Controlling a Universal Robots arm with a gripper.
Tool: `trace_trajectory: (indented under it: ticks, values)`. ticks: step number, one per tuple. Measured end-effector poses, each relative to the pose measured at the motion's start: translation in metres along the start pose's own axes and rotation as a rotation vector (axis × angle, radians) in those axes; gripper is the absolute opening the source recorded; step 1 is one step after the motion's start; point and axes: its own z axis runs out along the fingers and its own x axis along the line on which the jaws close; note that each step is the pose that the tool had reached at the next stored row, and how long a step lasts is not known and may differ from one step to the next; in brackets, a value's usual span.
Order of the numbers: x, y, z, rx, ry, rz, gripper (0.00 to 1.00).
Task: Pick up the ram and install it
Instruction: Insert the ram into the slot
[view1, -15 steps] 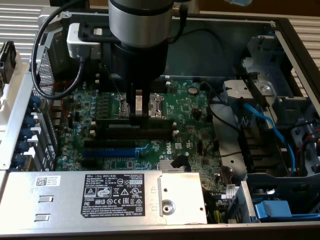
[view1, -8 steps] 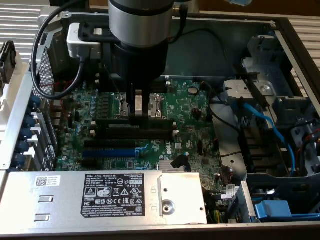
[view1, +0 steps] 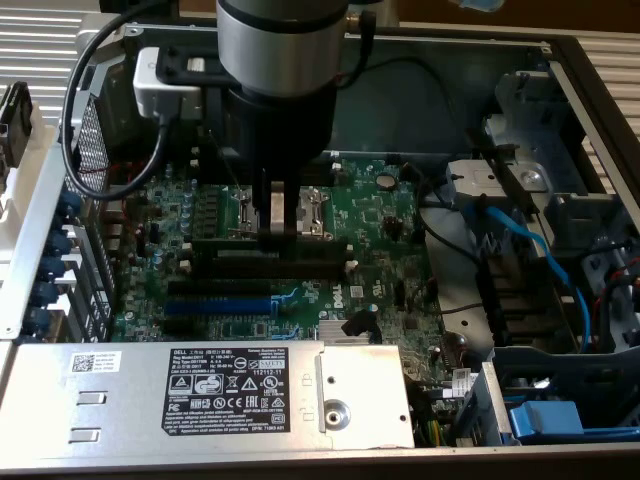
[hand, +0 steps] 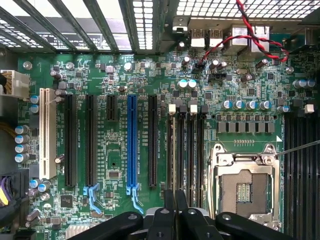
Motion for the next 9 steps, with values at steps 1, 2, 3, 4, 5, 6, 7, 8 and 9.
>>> trace_trajectory:
  ticks: [1, 2, 3, 4, 5, 6, 7, 8, 9]
  values:
    - [0.0000, 0.0000, 0.0001, -0.0001, 0.0002, 0.000, 0.12]
    - [0.0001, 0.0000, 0.0003, -0.0001, 0.0002, 0.000, 0.12]
    - [0.0001, 0.0000, 0.0004, -0.0002, 0.0003, 0.000, 0.12]
    - [0.0001, 0.0000, 0.0006, -0.0001, 0.0003, 0.000, 0.12]
    - [0.0001, -0.0001, 0.0008, -0.0001, 0.0002, 0.000, 0.12]
    - [0.0001, -0.0001, 0.0010, -0.0001, 0.0001, 0.000, 0.12]
    - [0.0000, -0.0001, 0.0012, -0.0001, 0.0002, 0.000, 0.12]
    - [0.0000, -0.0001, 0.0013, -0.0001, 0.0003, 0.000, 0.12]
    - [-0.0001, -0.0001, 0.0013, -0.0001, 0.0003, 0.000, 0.12]
